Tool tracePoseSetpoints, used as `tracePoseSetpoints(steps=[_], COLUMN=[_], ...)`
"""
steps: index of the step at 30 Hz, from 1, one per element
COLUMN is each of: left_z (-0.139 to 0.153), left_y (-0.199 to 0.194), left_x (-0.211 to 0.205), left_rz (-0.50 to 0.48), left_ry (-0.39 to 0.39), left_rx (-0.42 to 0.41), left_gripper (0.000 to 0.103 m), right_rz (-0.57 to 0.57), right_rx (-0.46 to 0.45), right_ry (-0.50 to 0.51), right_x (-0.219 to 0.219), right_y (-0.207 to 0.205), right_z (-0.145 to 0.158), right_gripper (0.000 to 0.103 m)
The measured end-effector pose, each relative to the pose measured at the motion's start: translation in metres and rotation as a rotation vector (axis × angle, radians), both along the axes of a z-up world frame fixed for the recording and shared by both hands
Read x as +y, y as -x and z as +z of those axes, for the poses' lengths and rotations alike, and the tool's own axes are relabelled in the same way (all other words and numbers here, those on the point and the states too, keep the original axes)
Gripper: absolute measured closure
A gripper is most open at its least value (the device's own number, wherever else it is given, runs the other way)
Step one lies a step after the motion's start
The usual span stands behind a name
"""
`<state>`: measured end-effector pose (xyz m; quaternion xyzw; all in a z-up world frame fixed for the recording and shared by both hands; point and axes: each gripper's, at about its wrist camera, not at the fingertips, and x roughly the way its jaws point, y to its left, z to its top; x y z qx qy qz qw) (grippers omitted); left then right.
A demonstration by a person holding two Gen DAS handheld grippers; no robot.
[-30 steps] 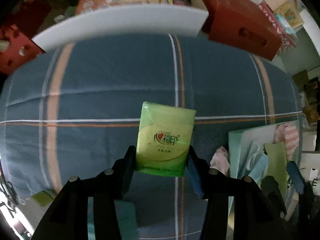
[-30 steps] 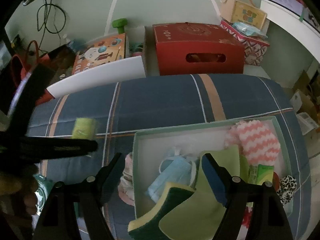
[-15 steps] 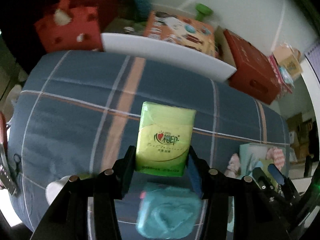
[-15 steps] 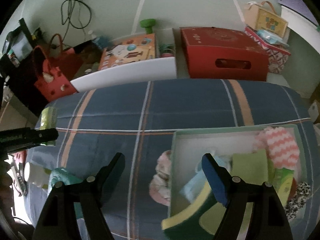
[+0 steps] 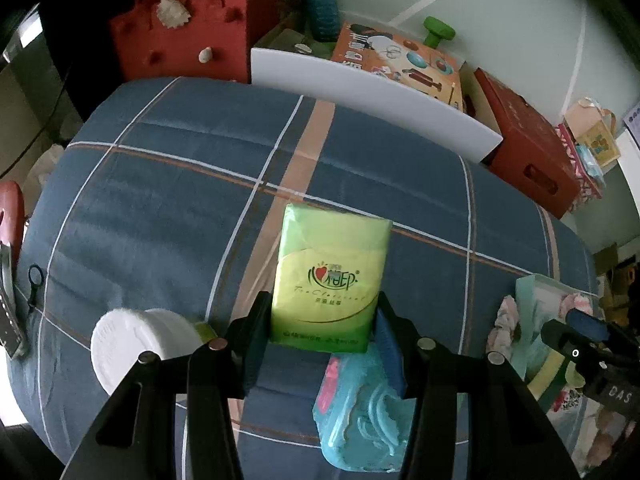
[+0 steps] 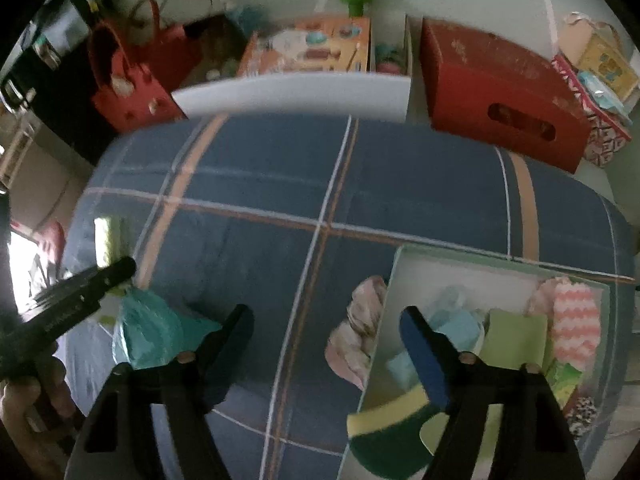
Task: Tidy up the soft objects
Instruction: 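Grasp the crumpled pink-white cloth with the right tool while the left tool holds the packet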
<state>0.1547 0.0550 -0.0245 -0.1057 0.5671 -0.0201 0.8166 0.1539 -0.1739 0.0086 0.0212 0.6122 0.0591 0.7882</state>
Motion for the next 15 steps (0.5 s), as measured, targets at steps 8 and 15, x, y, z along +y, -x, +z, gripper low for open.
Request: tracePoseSetpoints(steps=[8,15], left_z=[-0.002,0.0], left_y=[-0.001,-0.002], left_x=[0.02,0.028], left_rz=[0.025,0.026], left_ry=[0.016,0.057], left_rx=[-0.028,-0.043], left_gripper=[0.052,0.052], right_rz=[0.064,0.073], right_rx=[0.184,0.265], right_ry=[0.116,0.281], right_x=[0.02,0.032], right_y=[-0.009,-0.019], right_z=[-0.037,-0.063], right_gripper=[0.056,0.062])
